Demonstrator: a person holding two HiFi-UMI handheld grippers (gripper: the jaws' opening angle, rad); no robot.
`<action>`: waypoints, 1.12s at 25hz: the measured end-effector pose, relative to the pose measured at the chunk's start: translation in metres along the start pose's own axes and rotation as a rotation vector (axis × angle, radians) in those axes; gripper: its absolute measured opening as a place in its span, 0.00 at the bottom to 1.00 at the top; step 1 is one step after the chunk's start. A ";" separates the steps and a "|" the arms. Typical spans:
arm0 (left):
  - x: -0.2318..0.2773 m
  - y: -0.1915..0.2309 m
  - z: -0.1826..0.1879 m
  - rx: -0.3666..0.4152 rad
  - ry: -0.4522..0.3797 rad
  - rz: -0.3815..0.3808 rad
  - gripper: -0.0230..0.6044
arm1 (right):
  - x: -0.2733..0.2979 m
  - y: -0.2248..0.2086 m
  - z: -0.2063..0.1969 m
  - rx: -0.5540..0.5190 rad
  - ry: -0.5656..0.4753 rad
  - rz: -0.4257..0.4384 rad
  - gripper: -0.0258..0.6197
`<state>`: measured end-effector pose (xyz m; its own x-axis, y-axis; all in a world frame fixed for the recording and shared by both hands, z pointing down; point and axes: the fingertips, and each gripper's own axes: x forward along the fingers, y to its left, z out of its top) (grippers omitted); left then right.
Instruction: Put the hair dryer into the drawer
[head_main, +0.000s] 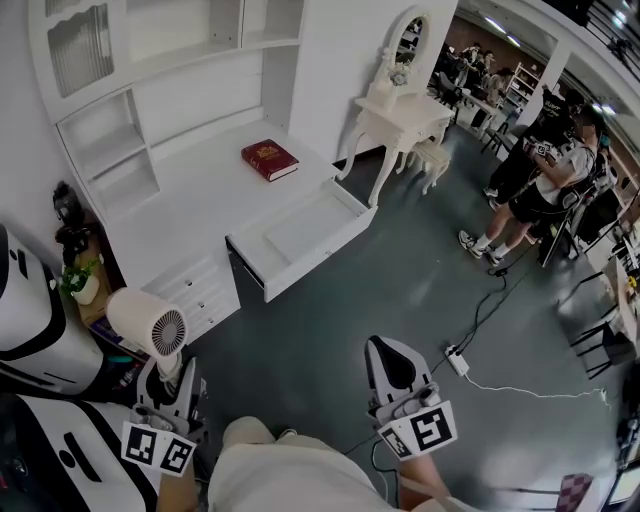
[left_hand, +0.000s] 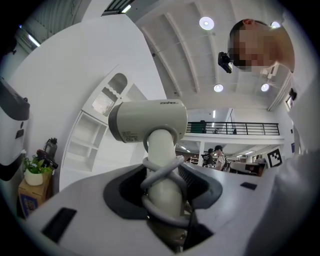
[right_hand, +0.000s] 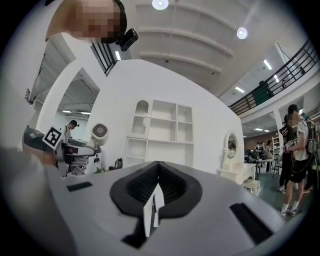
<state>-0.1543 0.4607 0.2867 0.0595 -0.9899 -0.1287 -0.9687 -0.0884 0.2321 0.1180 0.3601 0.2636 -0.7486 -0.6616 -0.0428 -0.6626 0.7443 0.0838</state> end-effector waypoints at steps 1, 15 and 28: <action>0.003 0.002 -0.003 -0.011 0.004 -0.001 0.35 | 0.002 0.000 -0.001 0.000 0.003 0.001 0.06; 0.124 0.041 -0.034 -0.026 0.054 -0.078 0.35 | 0.095 -0.052 -0.040 0.020 0.075 -0.028 0.06; 0.311 0.110 -0.033 -0.059 0.097 -0.229 0.35 | 0.267 -0.130 -0.021 -0.009 0.115 -0.098 0.06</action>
<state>-0.2344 0.1391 0.3045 0.3016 -0.9490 -0.0920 -0.9115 -0.3153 0.2641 0.0044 0.0850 0.2626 -0.6725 -0.7375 0.0627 -0.7317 0.6752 0.0936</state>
